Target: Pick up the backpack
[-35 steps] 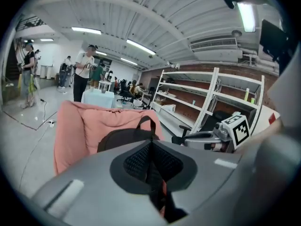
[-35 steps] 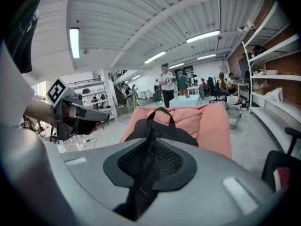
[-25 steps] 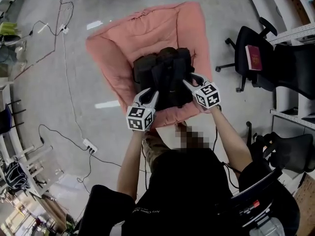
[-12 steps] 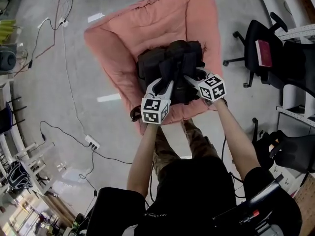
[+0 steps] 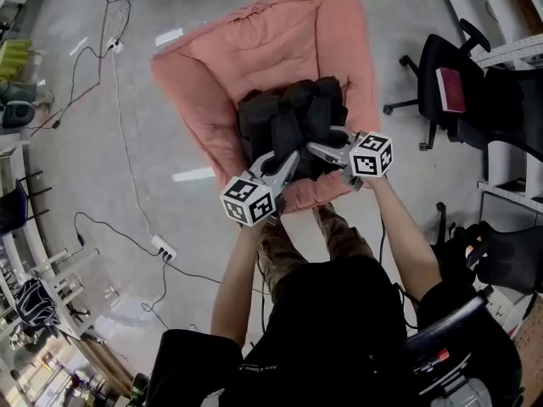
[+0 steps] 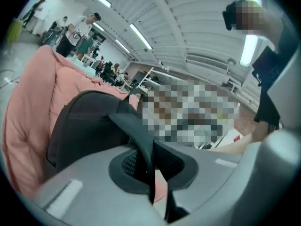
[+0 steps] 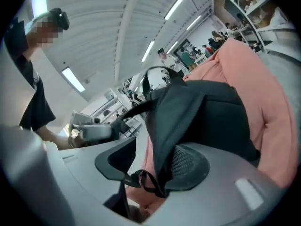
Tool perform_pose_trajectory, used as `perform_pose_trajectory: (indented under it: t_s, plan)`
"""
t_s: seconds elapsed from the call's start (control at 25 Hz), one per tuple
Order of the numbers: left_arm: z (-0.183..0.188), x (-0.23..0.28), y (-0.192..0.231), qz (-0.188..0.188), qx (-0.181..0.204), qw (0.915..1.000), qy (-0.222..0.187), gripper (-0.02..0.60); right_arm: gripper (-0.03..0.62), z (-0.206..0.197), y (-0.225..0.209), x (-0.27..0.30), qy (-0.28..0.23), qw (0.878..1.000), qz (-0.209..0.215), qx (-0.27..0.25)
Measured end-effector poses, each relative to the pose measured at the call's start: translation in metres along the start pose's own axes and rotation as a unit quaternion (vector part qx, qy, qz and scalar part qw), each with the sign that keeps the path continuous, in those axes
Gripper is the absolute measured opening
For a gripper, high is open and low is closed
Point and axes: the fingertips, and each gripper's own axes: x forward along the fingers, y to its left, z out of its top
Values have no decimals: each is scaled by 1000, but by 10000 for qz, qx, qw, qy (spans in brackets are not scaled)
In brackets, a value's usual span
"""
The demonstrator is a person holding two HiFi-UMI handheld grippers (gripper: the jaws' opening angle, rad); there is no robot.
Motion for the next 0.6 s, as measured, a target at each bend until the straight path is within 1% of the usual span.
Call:
perform_pose_trajectory:
  t_s: [0.04, 0.08, 0.16, 0.2, 0.24, 0.28, 0.32, 0.36, 0.44, 0.52, 0.56, 0.6]
  plan:
    - [5, -7, -3, -3, -21, 10000, -8, 28, 235, -5, -6, 7, 45, 9999, -106, 42]
    - [9, -12, -7, 29, 19, 10000, 8, 29, 249, -7, -12, 13, 7, 9997, -206, 145]
    - [13, -18, -19, 68, 16, 10000, 34, 29, 248, -7, -19, 15, -181, 9986, -303, 401]
    - [15, -22, -25, 55, -90, 9999, 2, 31, 229, -9, -17, 14, -233, 9982, -241, 498]
    - [17, -26, -30, 22, -227, 9997, -61, 31, 176, -12, -11, 12, -246, 9980, -59, 584]
    - [18, -30, -34, -27, -351, 9993, -127, 31, 141, -13, -1, 8, -258, 9969, 254, 700]
    - [17, -33, -38, -79, -446, 9988, -172, 31, 78, -12, 14, 2, -311, 9935, 662, 876]
    - [13, -36, -40, -122, -525, 9984, -193, 32, 57, -8, 30, -6, -429, 9872, 1089, 1085]
    - [7, -41, -45, -214, -721, 9969, -229, 32, 43, 10, 59, -29, -805, 9710, 1764, 1397]
    - [8, -47, -53, -420, -960, 9939, -353, 31, 52, 31, 81, -51, -1143, 9585, 2146, 1488]
    - [13, -51, -57, -547, -1030, 9922, -446, 29, 62, 39, 91, -58, -1176, 9566, 2260, 1415]
    - [18, -55, -62, -640, -1010, 9915, -520, 29, 82, 42, 101, -61, -1096, 9583, 2326, 1246]
